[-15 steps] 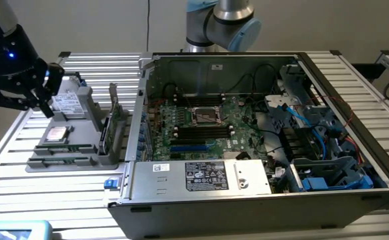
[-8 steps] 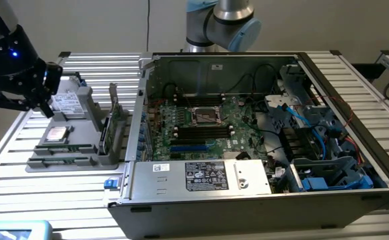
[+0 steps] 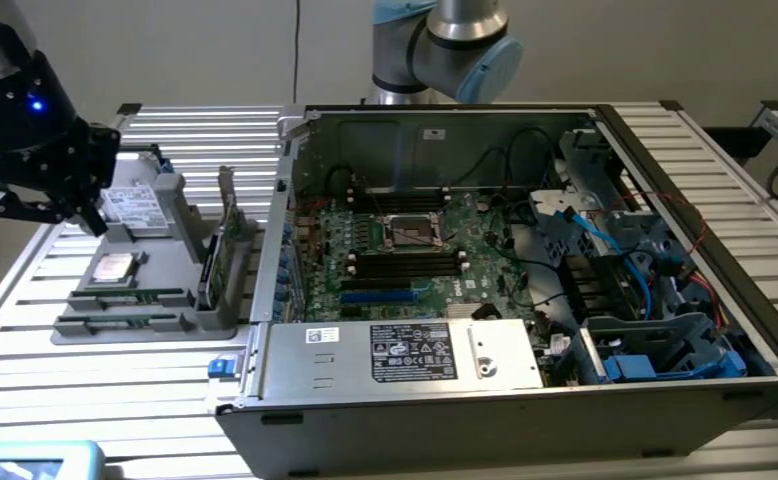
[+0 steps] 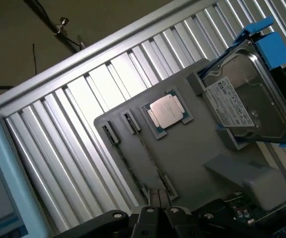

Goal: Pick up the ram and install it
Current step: 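Pick up the ram and move it above insertion slot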

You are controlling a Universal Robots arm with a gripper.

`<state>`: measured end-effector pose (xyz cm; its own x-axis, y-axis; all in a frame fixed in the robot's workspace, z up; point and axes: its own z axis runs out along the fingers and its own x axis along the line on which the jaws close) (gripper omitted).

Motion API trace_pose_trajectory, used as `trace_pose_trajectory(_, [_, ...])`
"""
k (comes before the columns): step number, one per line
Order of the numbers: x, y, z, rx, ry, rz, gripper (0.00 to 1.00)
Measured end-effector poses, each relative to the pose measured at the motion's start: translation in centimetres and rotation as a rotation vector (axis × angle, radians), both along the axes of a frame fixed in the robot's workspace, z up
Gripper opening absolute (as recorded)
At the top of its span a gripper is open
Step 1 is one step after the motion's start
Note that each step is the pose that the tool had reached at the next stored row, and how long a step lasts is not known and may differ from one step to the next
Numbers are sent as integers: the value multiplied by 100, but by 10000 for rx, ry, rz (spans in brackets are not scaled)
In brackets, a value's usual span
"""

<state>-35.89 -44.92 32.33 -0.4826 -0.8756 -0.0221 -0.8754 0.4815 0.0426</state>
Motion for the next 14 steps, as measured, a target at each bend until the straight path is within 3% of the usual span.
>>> trace_pose_trajectory(4, [0,0,-2,0,-9,726,11])
trace_pose_trajectory(8, [0,0,-3,-2,-70,1461,11])
trace_pose_trajectory(10, [0,0,-3,-7,-140,1825,11])
trace_pose_trajectory(14, [0,0,-4,-21,-346,2551,11])
